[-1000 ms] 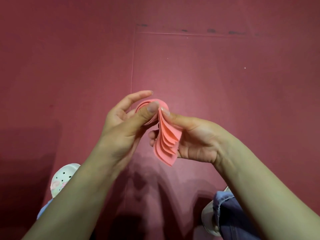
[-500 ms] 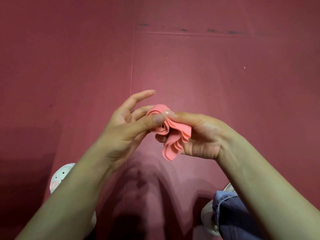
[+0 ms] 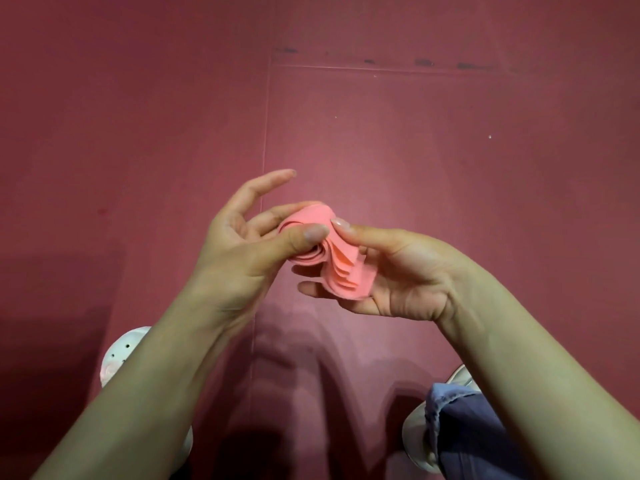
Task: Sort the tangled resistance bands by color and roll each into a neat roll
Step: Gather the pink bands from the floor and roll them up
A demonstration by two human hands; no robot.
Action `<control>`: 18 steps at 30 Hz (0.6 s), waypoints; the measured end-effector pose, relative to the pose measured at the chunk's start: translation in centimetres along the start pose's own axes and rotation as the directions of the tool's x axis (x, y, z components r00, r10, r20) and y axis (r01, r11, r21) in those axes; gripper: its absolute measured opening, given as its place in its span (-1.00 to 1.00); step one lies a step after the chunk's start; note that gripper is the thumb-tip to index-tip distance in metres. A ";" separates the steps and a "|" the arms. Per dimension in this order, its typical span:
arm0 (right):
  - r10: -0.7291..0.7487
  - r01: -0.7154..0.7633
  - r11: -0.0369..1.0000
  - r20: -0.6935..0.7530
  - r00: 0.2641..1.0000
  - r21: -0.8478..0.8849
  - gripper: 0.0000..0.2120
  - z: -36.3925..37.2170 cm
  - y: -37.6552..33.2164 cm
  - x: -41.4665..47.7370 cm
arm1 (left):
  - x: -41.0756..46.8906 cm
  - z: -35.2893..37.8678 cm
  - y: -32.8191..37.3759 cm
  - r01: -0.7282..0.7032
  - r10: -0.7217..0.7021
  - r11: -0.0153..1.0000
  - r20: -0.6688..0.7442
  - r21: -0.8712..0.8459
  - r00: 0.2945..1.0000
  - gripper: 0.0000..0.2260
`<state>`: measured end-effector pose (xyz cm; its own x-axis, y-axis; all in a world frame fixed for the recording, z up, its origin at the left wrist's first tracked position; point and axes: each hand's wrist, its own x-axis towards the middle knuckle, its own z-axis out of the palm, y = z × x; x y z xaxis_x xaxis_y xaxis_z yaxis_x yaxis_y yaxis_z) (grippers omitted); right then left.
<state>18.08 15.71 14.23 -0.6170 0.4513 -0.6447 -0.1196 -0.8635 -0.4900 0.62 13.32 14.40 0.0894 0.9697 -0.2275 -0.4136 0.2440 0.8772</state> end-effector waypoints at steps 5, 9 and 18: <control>-0.017 0.007 0.992 0.078 0.997 0.126 -0.75 0.2 0.4 0.4 | -0.4 1.2 -0.8 -0.015 0.004 0.993 -0.101 -0.118 0.995 -0.30; -0.053 0.043 0.977 0.042 0.998 0.210 -0.78 -0.1 0.4 0.4 | -0.4 1.3 -0.9 0.021 -0.026 0.998 -0.076 -0.061 0.997 -0.26; -0.033 -0.030 0.965 -0.234 0.972 -0.259 -0.62 0.0 0.0 0.1 | -0.3 -1.0 -0.1 0.069 -0.149 0.932 0.203 0.355 0.968 -0.25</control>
<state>18.05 15.72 14.15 -0.4141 0.5196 -0.7474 0.1042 -0.7886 -0.6060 -0.23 13.01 13.94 0.3319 0.9052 -0.2653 -0.0580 0.3003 0.9521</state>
